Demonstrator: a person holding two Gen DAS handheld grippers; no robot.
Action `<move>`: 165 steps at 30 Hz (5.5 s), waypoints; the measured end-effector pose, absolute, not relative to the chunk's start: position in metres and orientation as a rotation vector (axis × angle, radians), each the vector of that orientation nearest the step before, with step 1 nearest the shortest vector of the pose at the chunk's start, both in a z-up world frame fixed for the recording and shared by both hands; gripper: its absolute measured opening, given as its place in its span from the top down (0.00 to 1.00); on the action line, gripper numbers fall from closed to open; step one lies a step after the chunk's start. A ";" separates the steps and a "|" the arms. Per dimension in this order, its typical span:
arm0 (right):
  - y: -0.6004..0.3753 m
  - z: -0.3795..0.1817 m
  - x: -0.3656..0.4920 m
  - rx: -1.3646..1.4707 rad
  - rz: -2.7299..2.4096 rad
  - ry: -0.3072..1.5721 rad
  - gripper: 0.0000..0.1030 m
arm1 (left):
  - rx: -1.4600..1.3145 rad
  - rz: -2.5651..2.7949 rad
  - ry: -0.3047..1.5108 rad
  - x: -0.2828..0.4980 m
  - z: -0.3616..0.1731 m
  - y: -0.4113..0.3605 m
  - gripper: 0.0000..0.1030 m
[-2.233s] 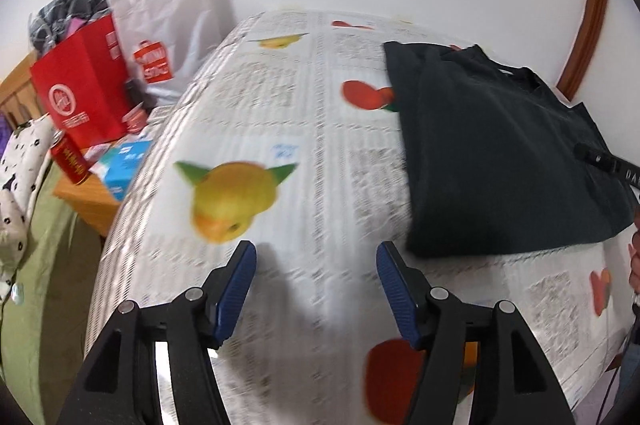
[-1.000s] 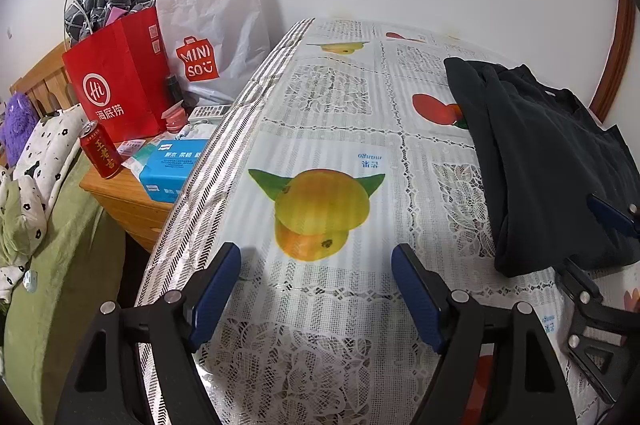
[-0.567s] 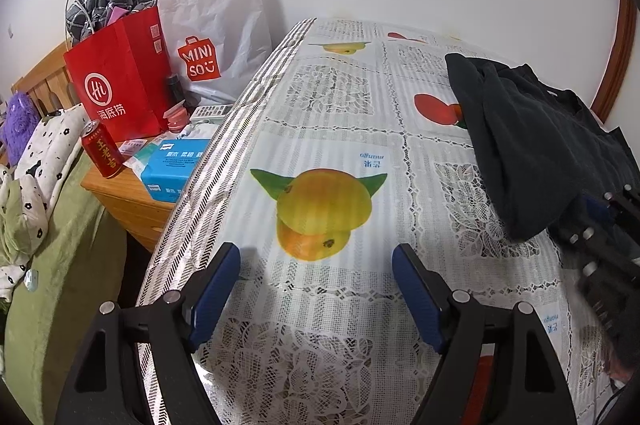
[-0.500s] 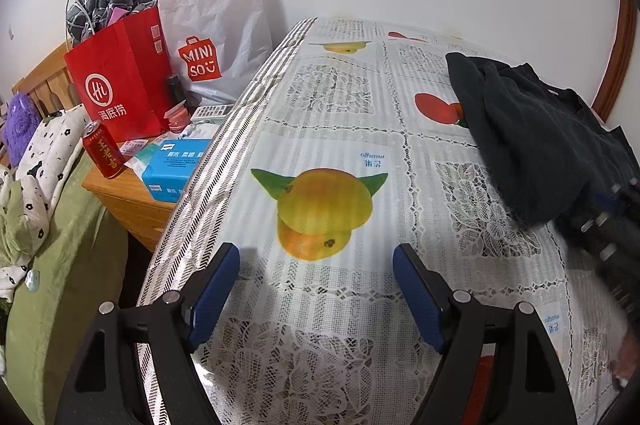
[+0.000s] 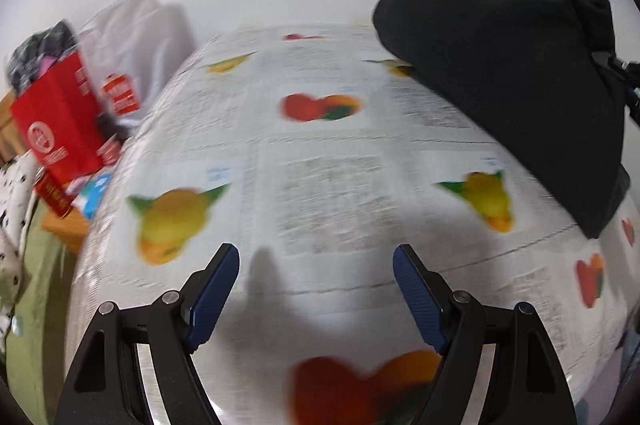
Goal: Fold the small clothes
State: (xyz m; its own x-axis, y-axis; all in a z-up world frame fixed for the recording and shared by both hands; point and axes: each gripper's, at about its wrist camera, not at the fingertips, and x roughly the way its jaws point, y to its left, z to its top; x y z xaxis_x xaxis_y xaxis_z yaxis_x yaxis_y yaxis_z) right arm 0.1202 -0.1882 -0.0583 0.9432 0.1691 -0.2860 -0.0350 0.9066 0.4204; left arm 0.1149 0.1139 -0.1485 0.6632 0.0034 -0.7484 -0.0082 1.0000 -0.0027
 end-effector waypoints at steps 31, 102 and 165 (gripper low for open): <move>-0.313 -0.114 0.116 0.318 -0.114 0.551 0.62 | 0.128 -0.466 0.863 0.123 -0.146 -0.116 0.32; -0.239 -0.122 0.111 0.358 -0.048 0.513 0.89 | -0.018 -0.223 0.866 0.126 -0.155 0.047 0.34; -0.301 -0.106 0.065 0.080 -0.295 0.606 0.67 | -0.017 -0.327 0.873 0.165 -0.151 -0.023 0.25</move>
